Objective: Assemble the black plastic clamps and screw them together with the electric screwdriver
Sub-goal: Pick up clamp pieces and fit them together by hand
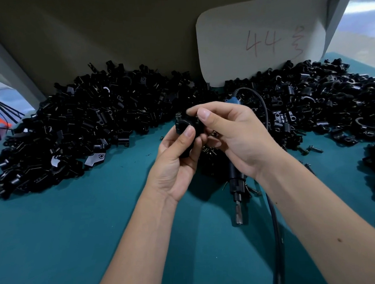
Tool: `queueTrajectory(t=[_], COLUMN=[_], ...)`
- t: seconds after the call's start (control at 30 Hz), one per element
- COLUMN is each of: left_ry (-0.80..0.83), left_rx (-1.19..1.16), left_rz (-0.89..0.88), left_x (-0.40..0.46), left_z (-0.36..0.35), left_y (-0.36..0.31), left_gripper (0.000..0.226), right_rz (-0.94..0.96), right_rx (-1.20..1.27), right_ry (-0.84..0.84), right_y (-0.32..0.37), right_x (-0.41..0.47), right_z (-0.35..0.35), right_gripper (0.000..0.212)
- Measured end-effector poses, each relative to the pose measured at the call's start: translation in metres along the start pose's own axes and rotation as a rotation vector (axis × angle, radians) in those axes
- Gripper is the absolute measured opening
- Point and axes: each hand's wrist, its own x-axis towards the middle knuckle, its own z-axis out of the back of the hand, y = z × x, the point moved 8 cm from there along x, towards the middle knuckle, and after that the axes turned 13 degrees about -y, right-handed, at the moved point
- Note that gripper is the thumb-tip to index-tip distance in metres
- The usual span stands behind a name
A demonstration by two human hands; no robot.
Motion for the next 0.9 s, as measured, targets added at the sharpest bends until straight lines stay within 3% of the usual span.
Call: queueTrajectory(t=[0.1,0.27,0.43,0.53,0.57,0.7,0.9], left_ry=[0.026,0.006,0.063,0.065,0.043,0.02,0.021], left_rx=[0.013,-0.036,0.013,0.151,0.213,0.414,0.476], left_rz=[-0.009,0.003,-0.018,-0.145,-0.203,-0.404,-0.506], left_x=[-0.001,0.001,0.002,0.005,0.006,0.008,0.004], left_z=[-0.002,-0.001,-0.001,-0.002,-0.001,0.003,-0.003], left_y=[0.001,0.002,0.006,0.002,-0.001,-0.015,-0.015], left_gripper=[0.019,0.013,0.012,0.035,0.039,0.038,0.037], right_rz=[0.004,0.012,0.05,0.08,0.085,0.131,0.159], right_rx=[0.057,0.05,0.024,-0.012,-0.029,-0.067,0.018], right_ry=[-0.074,0.0,-0.142,-0.067,-0.045,-0.074,-0.166], right_y=[0.0,-0.004,-0.004,-0.003,-0.003,-0.001,-0.003], right_x=[0.002,0.001,0.002,0.001,0.0,-0.002,-0.001], right_z=[0.003,-0.001,0.007,0.001,-0.002,-0.005,0.001], right_gripper=[0.019,0.014,0.021,0.003,0.009,0.013,0.015])
